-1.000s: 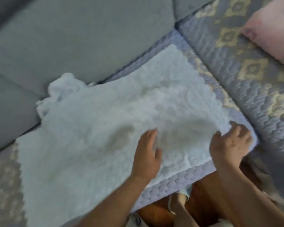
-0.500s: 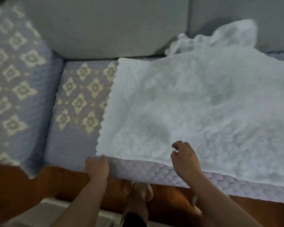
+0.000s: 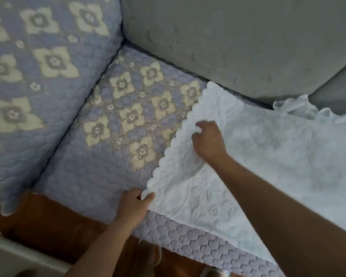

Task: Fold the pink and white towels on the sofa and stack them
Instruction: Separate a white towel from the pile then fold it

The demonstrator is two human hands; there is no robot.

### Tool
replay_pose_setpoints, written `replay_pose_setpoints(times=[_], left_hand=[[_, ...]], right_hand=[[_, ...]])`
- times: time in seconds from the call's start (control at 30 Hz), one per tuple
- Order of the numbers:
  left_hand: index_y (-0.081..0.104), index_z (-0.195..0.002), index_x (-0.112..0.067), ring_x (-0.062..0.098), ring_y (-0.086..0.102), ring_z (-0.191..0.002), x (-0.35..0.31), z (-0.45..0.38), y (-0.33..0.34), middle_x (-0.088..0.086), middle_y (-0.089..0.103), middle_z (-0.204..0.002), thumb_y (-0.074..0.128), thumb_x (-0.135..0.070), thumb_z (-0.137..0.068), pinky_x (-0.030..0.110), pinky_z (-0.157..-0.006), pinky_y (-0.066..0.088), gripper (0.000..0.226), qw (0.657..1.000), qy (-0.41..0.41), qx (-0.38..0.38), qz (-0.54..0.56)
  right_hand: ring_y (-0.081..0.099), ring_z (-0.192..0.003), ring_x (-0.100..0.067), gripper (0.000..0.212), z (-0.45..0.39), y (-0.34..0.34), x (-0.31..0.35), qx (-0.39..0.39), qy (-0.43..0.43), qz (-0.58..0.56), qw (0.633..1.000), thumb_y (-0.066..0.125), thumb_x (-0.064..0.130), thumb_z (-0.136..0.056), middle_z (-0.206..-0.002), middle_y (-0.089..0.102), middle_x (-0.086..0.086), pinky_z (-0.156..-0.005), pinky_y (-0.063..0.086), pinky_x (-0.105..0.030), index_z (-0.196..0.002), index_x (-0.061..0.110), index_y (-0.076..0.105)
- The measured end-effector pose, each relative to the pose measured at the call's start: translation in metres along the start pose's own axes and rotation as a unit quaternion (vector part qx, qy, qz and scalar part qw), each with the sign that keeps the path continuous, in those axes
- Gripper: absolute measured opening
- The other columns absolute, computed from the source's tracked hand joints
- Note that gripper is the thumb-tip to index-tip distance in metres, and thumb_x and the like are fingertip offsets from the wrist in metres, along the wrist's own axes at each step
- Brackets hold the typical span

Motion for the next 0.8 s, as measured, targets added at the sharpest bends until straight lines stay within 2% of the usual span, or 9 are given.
replay_pose_setpoints(times=[0.07, 0.2, 0.27, 0.37, 0.47, 0.53, 0.6, 0.7, 0.8], left_hand=[[0.073, -0.09, -0.01, 0.016, 0.069, -0.08, -0.001, 0.003, 0.003, 0.004, 0.073, -0.086, 0.065, -0.036, -0.094, 0.033, -0.074, 0.055, 0.027, 0.999, 0.02, 0.038, 0.027], [0.068, -0.089, -0.005, 0.019, 0.064, -0.074, 0.001, 0.01, -0.008, 0.015, 0.07, -0.089, 0.063, -0.025, -0.095, 0.027, -0.065, 0.047, 0.022, 0.998, 0.013, 0.026, 0.051], [0.07, -0.092, -0.015, 0.02, 0.068, -0.086, 0.003, 0.021, -0.012, 0.007, 0.071, -0.092, 0.062, -0.026, -0.097, 0.034, -0.076, 0.052, 0.015, 0.99, -0.003, 0.065, 0.124], [0.071, -0.095, -0.022, 0.005, 0.07, -0.087, 0.01, 0.046, -0.012, -0.011, 0.074, -0.09, 0.061, -0.022, -0.099, 0.029, -0.078, 0.052, 0.012, 0.975, -0.017, 0.116, 0.19], [0.073, -0.1, -0.019, 0.014, 0.072, -0.094, 0.019, 0.045, -0.011, -0.004, 0.077, -0.094, 0.063, -0.019, -0.098, 0.029, -0.079, 0.055, 0.01, 0.963, -0.068, 0.077, 0.248], [0.071, -0.104, -0.015, 0.018, 0.071, -0.098, 0.021, 0.04, -0.007, 0.001, 0.076, -0.099, 0.063, -0.016, -0.098, 0.024, -0.076, 0.057, 0.01, 0.951, -0.106, 0.054, 0.287], [0.068, -0.109, -0.011, 0.02, 0.071, -0.101, 0.017, 0.035, -0.001, 0.006, 0.074, -0.107, 0.064, -0.017, -0.097, 0.027, -0.08, 0.059, 0.014, 0.943, -0.116, 0.045, 0.309], [0.069, -0.106, -0.018, 0.022, 0.071, -0.098, 0.004, 0.041, 0.007, 0.004, 0.074, -0.106, 0.064, -0.023, -0.098, 0.04, -0.087, 0.059, 0.011, 0.953, -0.102, 0.014, 0.286], [0.063, -0.09, -0.027, 0.023, 0.066, -0.091, -0.032, 0.071, 0.015, 0.004, 0.069, -0.098, 0.059, -0.025, -0.099, 0.039, -0.076, 0.055, 0.01, 0.977, -0.069, -0.06, 0.194]], right_hand=[[0.05, -0.125, -0.032, 0.054, -0.052, 0.007, 0.012, 0.03, 0.072, -0.01, 0.997, 0.057, 0.026, -0.094, -0.14, 0.045, -0.018, -0.102, 0.039, -0.032, -0.143, 0.006, 0.045], [0.035, -0.135, -0.035, 0.076, -0.091, 0.04, 0.019, 0.114, 0.187, 0.064, 0.974, 0.06, 0.045, -0.087, -0.149, 0.031, -0.013, -0.108, 0.035, -0.041, -0.15, 0.015, 0.031], [0.03, -0.133, -0.034, 0.077, -0.083, 0.053, 0.023, 0.107, 0.179, 0.122, 0.97, 0.061, 0.047, -0.085, -0.148, 0.027, -0.011, -0.103, 0.035, -0.041, -0.148, 0.018, 0.029], [0.023, -0.138, -0.036, 0.081, -0.062, 0.071, 0.027, 0.08, 0.138, 0.144, 0.977, 0.058, 0.042, -0.085, -0.158, 0.015, -0.01, -0.108, 0.033, -0.043, -0.153, 0.022, 0.019], [0.011, -0.146, -0.038, 0.087, -0.056, 0.078, 0.023, 0.11, 0.103, 0.14, 0.979, 0.055, 0.047, -0.087, -0.165, -0.001, -0.012, -0.117, 0.021, -0.046, -0.158, 0.025, 0.009], [0.013, -0.15, -0.035, 0.082, -0.059, 0.068, 0.022, 0.121, 0.087, 0.072, 0.986, 0.055, 0.046, -0.091, -0.166, 0.005, -0.014, -0.119, 0.017, -0.044, -0.159, 0.024, 0.015], [0.031, -0.145, -0.027, 0.072, -0.047, 0.045, 0.02, 0.081, 0.059, -0.063, 0.993, 0.059, 0.037, -0.094, -0.162, 0.024, -0.01, -0.119, 0.027, -0.039, -0.156, 0.019, 0.028], [0.059, -0.108, -0.011, 0.043, 0.025, -0.004, 0.004, -0.034, -0.012, -0.18, 0.983, 0.059, 0.017, -0.095, -0.136, 0.051, -0.002, -0.093, 0.049, -0.023, -0.137, 0.014, 0.053], [0.063, -0.091, -0.009, 0.025, 0.128, -0.034, -0.078, -0.115, 0.108, -0.212, 0.964, 0.056, 0.013, -0.095, -0.115, 0.062, 0.005, -0.078, 0.053, -0.021, -0.115, 0.026, 0.062]])
Point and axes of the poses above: each hand's wrist, its own z-axis away from the middle knuckle, its own y-axis out of the palm, x = y × z, the point moved 7 cm from there along -z, towards the middle knuckle
